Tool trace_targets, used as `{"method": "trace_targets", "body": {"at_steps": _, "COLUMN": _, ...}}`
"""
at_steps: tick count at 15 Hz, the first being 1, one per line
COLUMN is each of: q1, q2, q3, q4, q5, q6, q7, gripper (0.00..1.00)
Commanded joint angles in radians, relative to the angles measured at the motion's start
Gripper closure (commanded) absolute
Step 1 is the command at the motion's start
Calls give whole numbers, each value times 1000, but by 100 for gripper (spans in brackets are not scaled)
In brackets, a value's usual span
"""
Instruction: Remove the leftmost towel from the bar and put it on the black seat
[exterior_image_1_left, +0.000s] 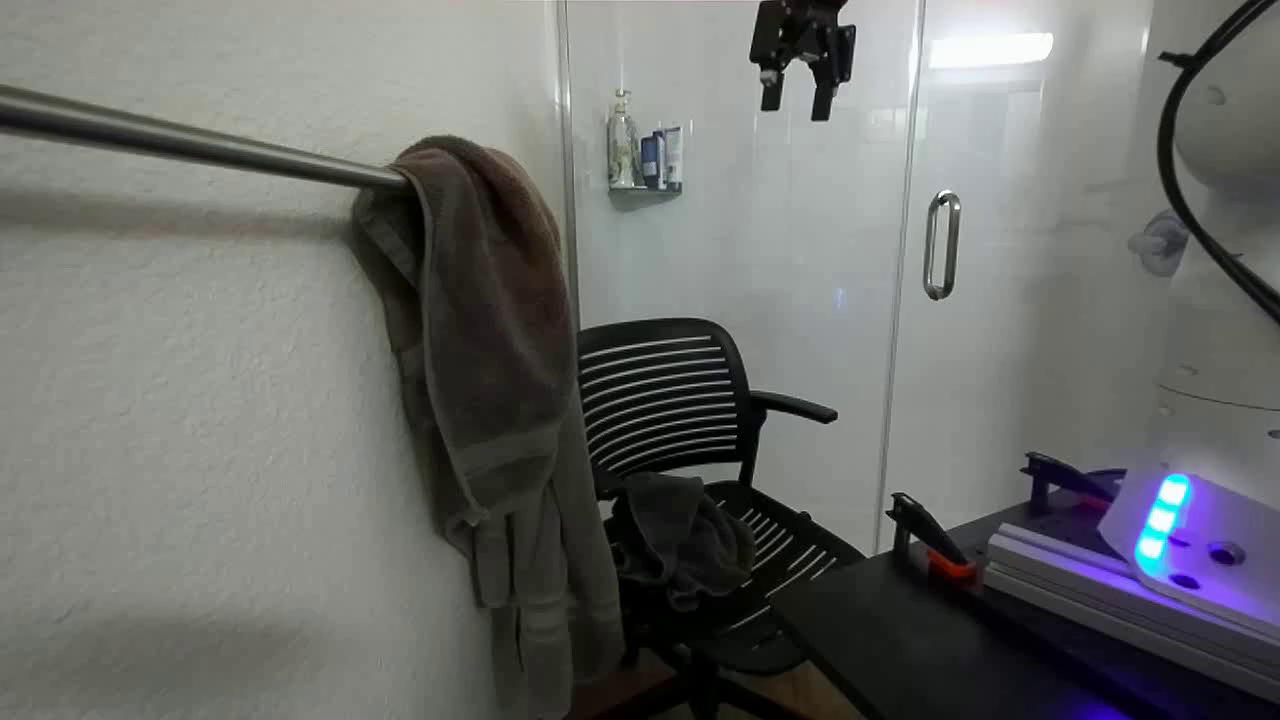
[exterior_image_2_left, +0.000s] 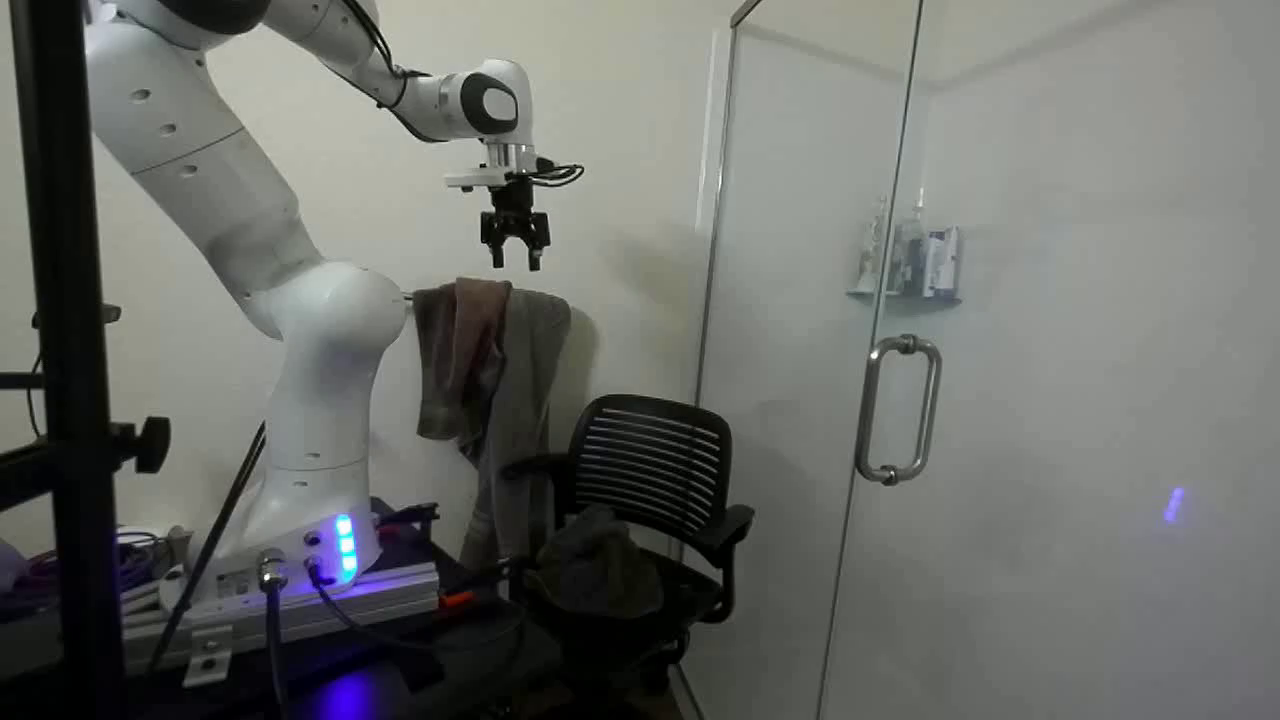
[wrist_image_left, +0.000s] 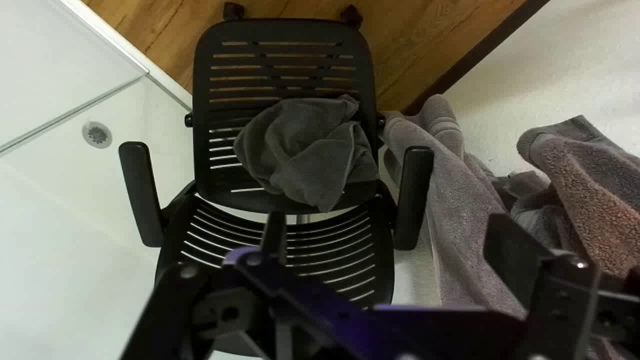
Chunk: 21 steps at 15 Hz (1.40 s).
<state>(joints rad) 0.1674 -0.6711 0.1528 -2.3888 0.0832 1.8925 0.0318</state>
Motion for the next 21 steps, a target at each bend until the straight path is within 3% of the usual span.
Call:
{"method": "trace_targets", "body": {"at_steps": 1, "q1": -1, "q2": 1, "q3": 1, "q4": 2, "q5": 0, "q6": -2, "q7": 0, "gripper": 0}}
{"method": "trace_targets", "body": {"at_steps": 3, "q1": -1, "q2": 1, "q3": 1, "q4": 2, "q5": 0, "q6": -2, "q7": 0, "gripper": 0}}
{"method": "trace_targets", "body": {"at_steps": 5, "q1": 21, "q2": 57, "q3": -45, "q4": -14, "q5": 68, "q6": 65, "q7": -56, "gripper": 0}}
{"method": "trace_targets", "body": {"at_steps": 8, "q1": 72, "q2": 241, "q3": -77, "q4": 11, "q5": 179, "q6": 231, "q7": -217, "gripper": 0}}
{"method": "trace_targets", "body": {"at_steps": 11, "q1": 124, "q2": 431, "q3": -81, "q4": 112, "q5": 258, "q6": 358, "q7": -383, "gripper": 0}}
{"method": "trace_targets", "body": {"at_steps": 13, "q1": 159, "q2": 536, "q3": -42, "q4": 221, "q5": 303, "q6": 393, "q7": -443, "gripper": 0}}
{"method": "trace_targets", "body": {"at_steps": 18, "q1": 222, "q2": 636, "q3": 114, "q4": 470, "q5": 271, "q6": 286, "q7": -454, "gripper": 0}}
{"method": "trace_targets", "body": {"at_steps": 20, "q1": 240, "q2": 648, "q3": 157, "q4": 525, "q5": 278, "q6": 243, "q7": -496, "gripper": 0}}
{"method": "trace_targets", "body": {"at_steps": 21, "q1": 221, "q2": 616, "q3": 154, "q4": 458, "q5": 265, "q6": 300, "q7": -431, "gripper": 0}}
